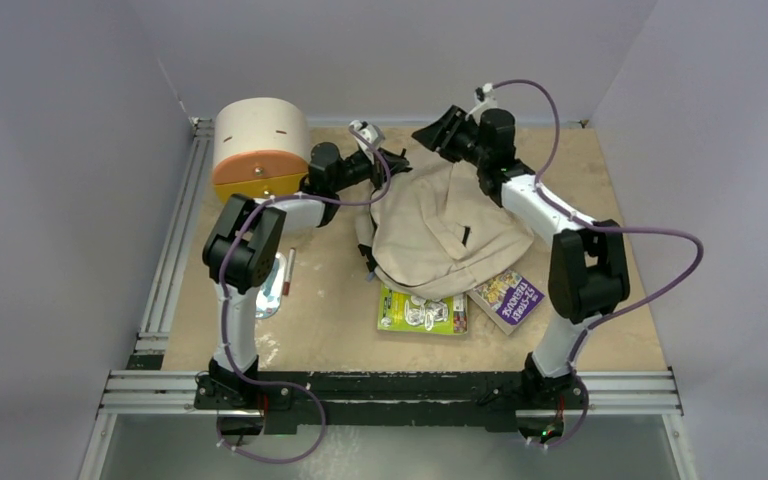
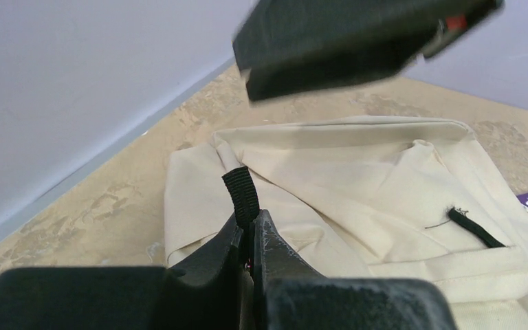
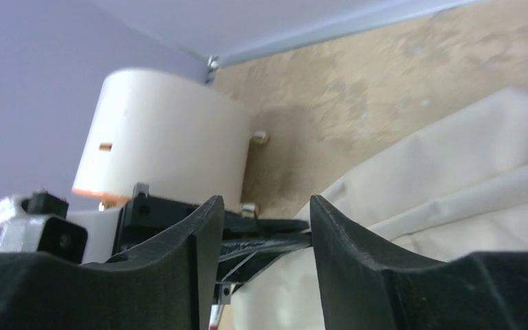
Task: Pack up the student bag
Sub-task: Unzip the student bag at the center of the board.
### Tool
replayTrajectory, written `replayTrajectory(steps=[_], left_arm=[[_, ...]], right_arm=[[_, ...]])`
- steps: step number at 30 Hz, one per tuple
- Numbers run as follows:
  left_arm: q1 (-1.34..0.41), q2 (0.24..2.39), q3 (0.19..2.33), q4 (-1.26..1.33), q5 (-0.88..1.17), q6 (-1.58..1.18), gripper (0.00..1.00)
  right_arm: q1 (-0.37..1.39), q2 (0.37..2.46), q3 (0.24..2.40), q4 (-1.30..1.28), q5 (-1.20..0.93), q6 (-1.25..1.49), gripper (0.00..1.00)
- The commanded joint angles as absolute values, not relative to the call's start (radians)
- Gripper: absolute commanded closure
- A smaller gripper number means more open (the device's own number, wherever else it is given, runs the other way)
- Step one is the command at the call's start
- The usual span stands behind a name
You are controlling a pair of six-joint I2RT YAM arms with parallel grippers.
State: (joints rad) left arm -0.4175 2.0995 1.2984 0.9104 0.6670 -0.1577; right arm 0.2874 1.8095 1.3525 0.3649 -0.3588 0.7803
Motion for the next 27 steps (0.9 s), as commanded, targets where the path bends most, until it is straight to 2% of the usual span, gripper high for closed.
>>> replayTrajectory(steps=[1, 8, 12, 15, 27], left_arm=[[-0.407, 2.077, 1.305, 0.980, 0.775, -0.163, 1.00], [-0.409, 2.087, 1.322, 0.983, 0.947, -0.136, 1.00], [-0.418, 2.094, 1.339, 0.948, 0.966, -0.105, 1.00], [-0.420, 2.100, 1.346, 0.940, 0.972, -0.100, 1.00], [-0.438, 2.105, 1.354, 0.925, 1.000, -0.077, 1.00]], right_arm=[[0.232, 1.745, 1.349, 0.290, -0.128, 0.756, 0.46], [0.201, 1.824, 1.416, 0.090, -0.066, 0.790, 0.35], [0.202, 1.871, 1.440, 0.088, -0.100, 0.793, 0.32], [0.202, 1.902, 1.457, 0.091, -0.140, 0.802, 0.26], [0.210, 1.953, 1.457, 0.150, -0.334, 0.860, 0.22]])
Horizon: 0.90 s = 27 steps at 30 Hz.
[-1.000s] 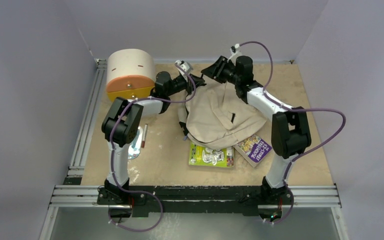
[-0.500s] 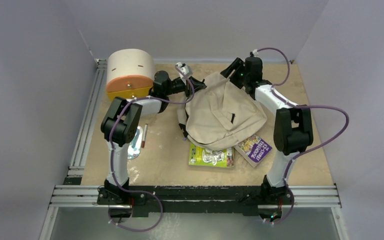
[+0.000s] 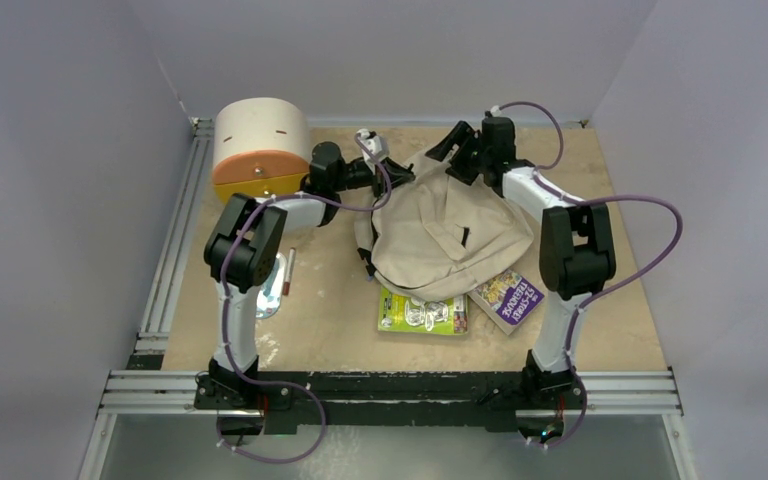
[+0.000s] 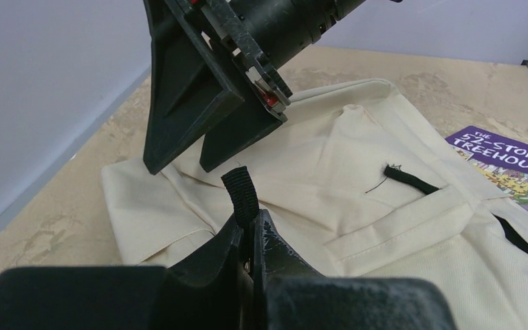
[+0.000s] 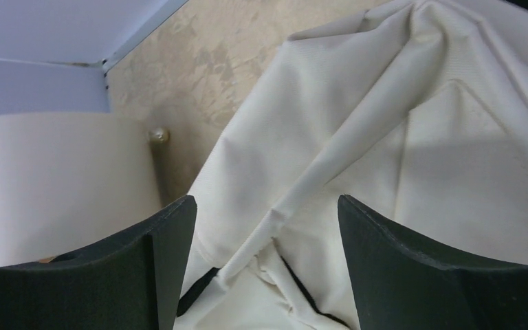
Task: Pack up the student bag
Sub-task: Unzip the student bag at the center of the board.
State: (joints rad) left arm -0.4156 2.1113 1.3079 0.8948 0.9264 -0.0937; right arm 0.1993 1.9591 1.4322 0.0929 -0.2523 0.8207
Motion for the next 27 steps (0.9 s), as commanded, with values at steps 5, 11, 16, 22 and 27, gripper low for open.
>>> replayTrajectory(steps=[5, 11, 16, 22, 27], left_arm=[[-0.438, 2.105, 1.358, 0.923, 0.990, -0.077, 1.00], [-0.442, 2.105, 1.362, 0.925, 0.996, -0.074, 1.00], [-0.442, 2.100, 1.361, 0.913, 0.998, -0.059, 1.00], [-0.442, 2.098, 1.364, 0.899, 0.997, -0.051, 1.00], [-0.442, 2.085, 1.370, 0.865, 0.994, -0.048, 1.00]], right_arm=[[0.218, 1.943, 1.406, 0.192, -0.347, 0.901, 0.23], [0.223, 1.942, 1.365, 0.222, -0.357, 0.951, 0.25], [0.222, 1.942, 1.337, 0.268, -0.393, 0.991, 0.27], [0.223, 1.979, 1.329, 0.332, -0.487, 1.030, 0.45], [0.220, 1.990, 1.303, 0.390, -0.510, 1.078, 0.72]])
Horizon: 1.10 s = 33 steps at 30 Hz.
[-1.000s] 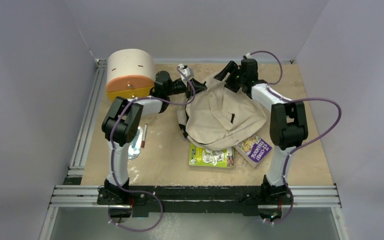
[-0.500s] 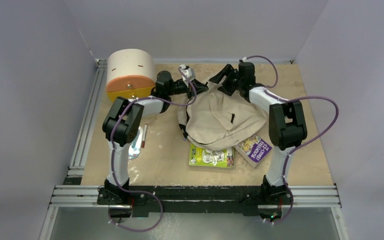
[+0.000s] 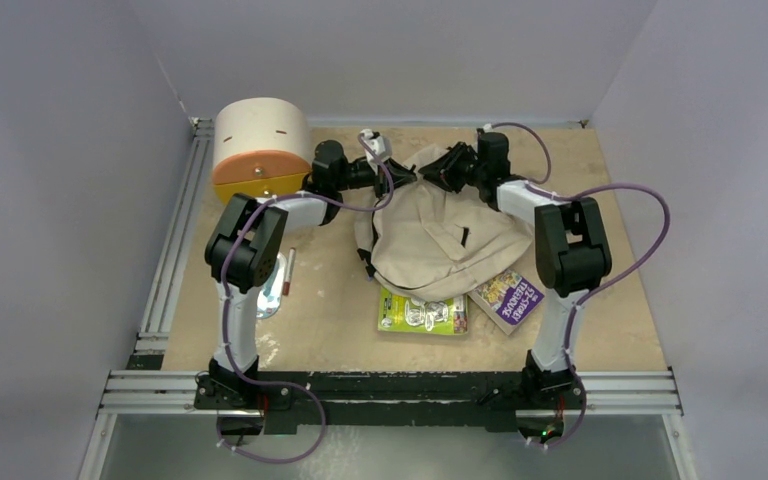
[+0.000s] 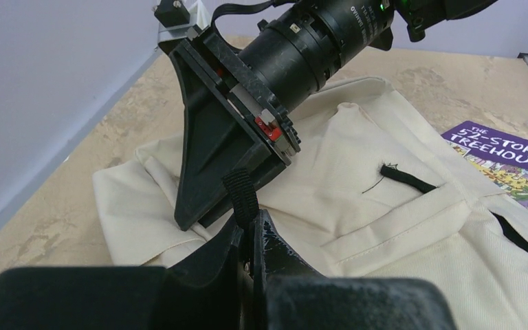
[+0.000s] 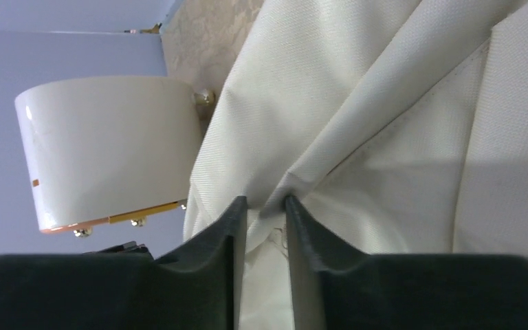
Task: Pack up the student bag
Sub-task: Unzip the student bag at the center of the board.
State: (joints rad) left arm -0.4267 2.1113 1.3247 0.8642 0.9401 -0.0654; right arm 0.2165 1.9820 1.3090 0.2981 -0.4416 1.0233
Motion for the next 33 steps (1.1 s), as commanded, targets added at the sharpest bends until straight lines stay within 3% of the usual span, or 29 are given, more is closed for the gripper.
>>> replayTrajectory(steps=[1, 5, 16, 33], left_arm=[[-0.442, 2.079, 1.369, 0.858, 0.994, -0.044, 1.00], [-0.440, 2.056, 1.367, 0.816, 0.981, -0.024, 1.00], [-0.430, 1.943, 1.320, 0.645, 0.831, 0.065, 1.00], [-0.429, 1.794, 1.172, 0.579, 0.788, 0.108, 1.00]], right_arm=[[0.219, 1.996, 1.306, 0.398, -0.514, 1.081, 0.79], [0.218, 2.012, 1.306, 0.438, -0.524, 1.097, 1.00], [0.168, 1.985, 1.258, 0.487, -0.460, 1.131, 1.00], [0.081, 2.010, 1.306, 0.485, -0.396, 1.131, 1.00]])
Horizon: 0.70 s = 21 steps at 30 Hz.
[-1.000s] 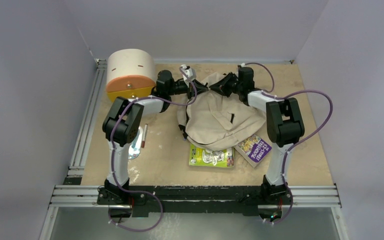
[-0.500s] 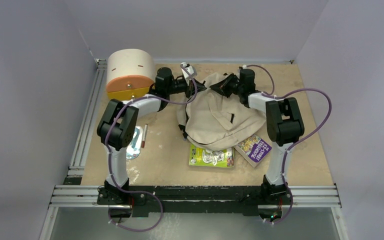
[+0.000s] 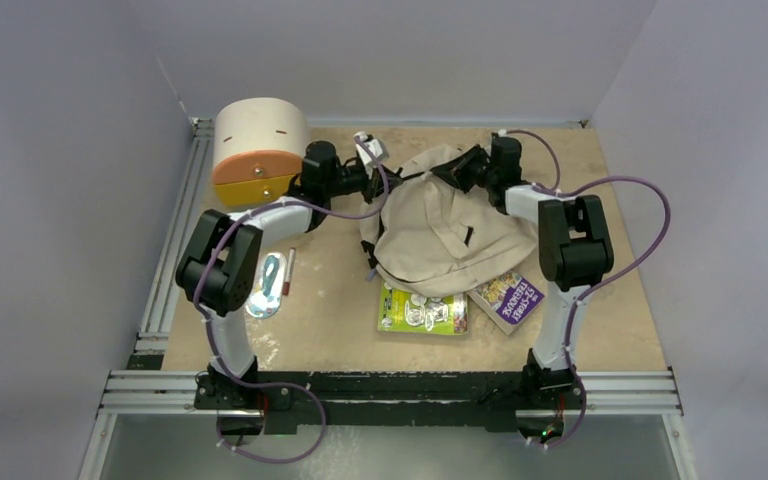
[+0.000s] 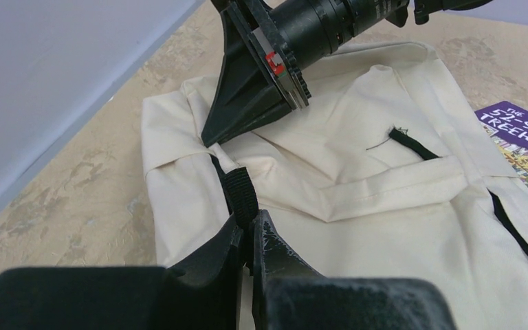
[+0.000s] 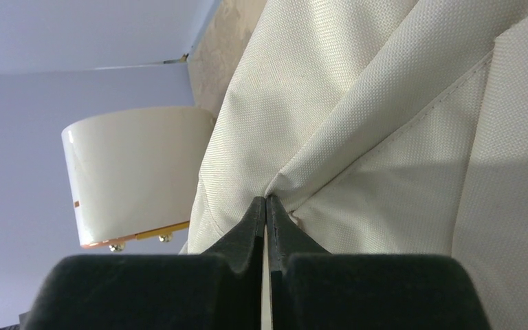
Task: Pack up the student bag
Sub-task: Unzip the student bag at the center of the board.
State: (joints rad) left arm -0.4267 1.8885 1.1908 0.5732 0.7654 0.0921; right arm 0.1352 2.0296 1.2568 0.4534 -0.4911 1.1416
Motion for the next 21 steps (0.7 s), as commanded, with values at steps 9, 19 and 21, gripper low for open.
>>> replayTrajectory(steps=[9, 19, 21], left_arm=[[-0.431, 1.736, 1.085, 0.561, 0.759, 0.113, 1.00], [-0.440, 1.729, 1.065, 0.539, 0.760, 0.106, 1.00], [-0.440, 1.726, 1.058, 0.542, 0.759, 0.100, 1.00]], right_arm=[[0.023, 2.038, 1.344, 0.483, -0.382, 1.144, 1.00], [-0.046, 2.063, 1.406, 0.472, -0.385, 1.149, 1.00], [-0.053, 2.067, 1.412, 0.473, -0.388, 1.149, 1.00]])
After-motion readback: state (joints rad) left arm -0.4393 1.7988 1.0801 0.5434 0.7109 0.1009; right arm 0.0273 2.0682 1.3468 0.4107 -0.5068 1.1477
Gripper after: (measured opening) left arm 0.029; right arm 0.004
